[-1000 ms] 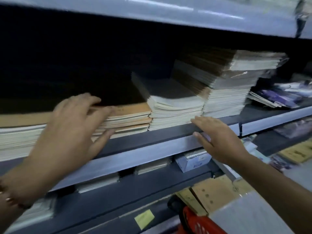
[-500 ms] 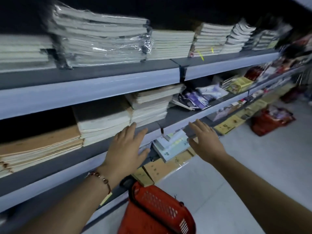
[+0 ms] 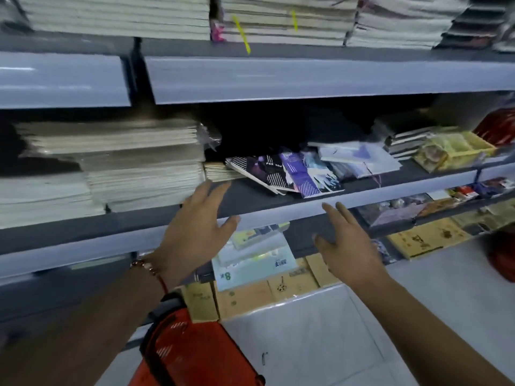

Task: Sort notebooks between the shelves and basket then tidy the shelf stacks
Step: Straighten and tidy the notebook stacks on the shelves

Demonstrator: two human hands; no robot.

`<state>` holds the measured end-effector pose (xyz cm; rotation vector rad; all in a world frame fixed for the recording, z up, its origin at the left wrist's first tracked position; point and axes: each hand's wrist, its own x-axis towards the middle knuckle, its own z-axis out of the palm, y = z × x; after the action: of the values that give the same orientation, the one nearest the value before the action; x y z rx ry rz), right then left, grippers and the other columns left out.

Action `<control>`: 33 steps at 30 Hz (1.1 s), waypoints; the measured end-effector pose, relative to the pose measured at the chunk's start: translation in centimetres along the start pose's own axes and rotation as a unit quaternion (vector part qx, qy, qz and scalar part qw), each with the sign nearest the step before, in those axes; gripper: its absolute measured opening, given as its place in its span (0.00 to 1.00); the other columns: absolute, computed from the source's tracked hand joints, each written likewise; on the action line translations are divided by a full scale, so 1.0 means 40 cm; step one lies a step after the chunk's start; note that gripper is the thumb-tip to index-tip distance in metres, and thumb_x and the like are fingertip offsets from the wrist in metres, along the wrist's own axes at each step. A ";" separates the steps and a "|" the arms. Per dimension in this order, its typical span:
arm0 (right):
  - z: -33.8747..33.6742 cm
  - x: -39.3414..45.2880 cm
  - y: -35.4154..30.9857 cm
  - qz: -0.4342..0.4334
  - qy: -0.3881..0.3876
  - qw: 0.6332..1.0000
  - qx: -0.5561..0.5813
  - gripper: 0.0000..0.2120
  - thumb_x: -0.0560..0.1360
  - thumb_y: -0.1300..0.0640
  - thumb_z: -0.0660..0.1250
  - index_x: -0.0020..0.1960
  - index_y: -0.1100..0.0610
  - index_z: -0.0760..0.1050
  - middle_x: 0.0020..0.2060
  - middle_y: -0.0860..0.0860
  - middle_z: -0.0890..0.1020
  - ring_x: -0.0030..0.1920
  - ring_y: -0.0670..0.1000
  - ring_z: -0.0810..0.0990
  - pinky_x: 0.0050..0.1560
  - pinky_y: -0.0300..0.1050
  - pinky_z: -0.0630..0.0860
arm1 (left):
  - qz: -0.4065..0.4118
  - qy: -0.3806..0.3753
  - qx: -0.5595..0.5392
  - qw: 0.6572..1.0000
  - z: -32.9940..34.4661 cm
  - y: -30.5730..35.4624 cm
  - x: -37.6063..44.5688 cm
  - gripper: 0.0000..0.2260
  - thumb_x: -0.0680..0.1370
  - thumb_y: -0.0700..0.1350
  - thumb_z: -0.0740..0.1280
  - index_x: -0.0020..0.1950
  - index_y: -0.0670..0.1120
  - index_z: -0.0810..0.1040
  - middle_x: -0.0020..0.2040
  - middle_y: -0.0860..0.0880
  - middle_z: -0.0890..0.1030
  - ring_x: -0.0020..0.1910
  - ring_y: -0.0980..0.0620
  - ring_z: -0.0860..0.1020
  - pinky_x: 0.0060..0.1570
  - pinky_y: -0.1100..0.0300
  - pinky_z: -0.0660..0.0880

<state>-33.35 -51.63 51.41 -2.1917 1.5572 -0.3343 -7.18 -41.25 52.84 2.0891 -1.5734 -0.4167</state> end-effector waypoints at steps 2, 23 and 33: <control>-0.016 0.035 0.046 -0.016 -0.008 1.000 -0.001 0.32 0.78 0.48 0.66 0.79 0.44 0.57 0.80 0.46 0.53 0.73 0.55 0.67 0.69 0.57 0.70 | -0.031 0.020 -0.012 0.999 0.029 0.028 0.029 0.31 0.81 0.58 0.62 0.81 0.57 0.53 0.81 0.51 0.51 0.79 0.43 0.55 0.74 0.44 0.61; -0.320 0.443 0.356 -0.004 0.044 0.979 0.200 0.21 0.79 0.56 0.67 0.72 0.50 0.70 0.66 0.50 0.74 0.61 0.51 0.76 0.58 0.45 0.75 | -0.172 0.120 -0.308 0.928 0.261 0.478 0.458 0.14 0.74 0.54 0.71 0.55 0.49 0.78 0.49 0.52 0.82 0.47 0.52 0.81 0.42 0.62 0.73; -0.296 0.566 0.471 0.015 -0.027 0.932 0.360 0.09 0.78 0.54 0.68 0.56 0.45 0.73 0.48 0.44 0.80 0.49 0.48 0.80 0.50 0.46 0.77 | -0.297 0.157 -0.382 0.861 0.329 0.530 0.604 0.15 0.80 0.41 0.67 0.64 0.34 0.77 0.37 0.51 0.72 0.33 0.57 0.70 0.25 0.72 0.71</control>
<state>-46.48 -80.54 51.74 -1.5817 1.1741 -0.6998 -24.06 -71.56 54.65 1.8012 -0.4079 -0.7205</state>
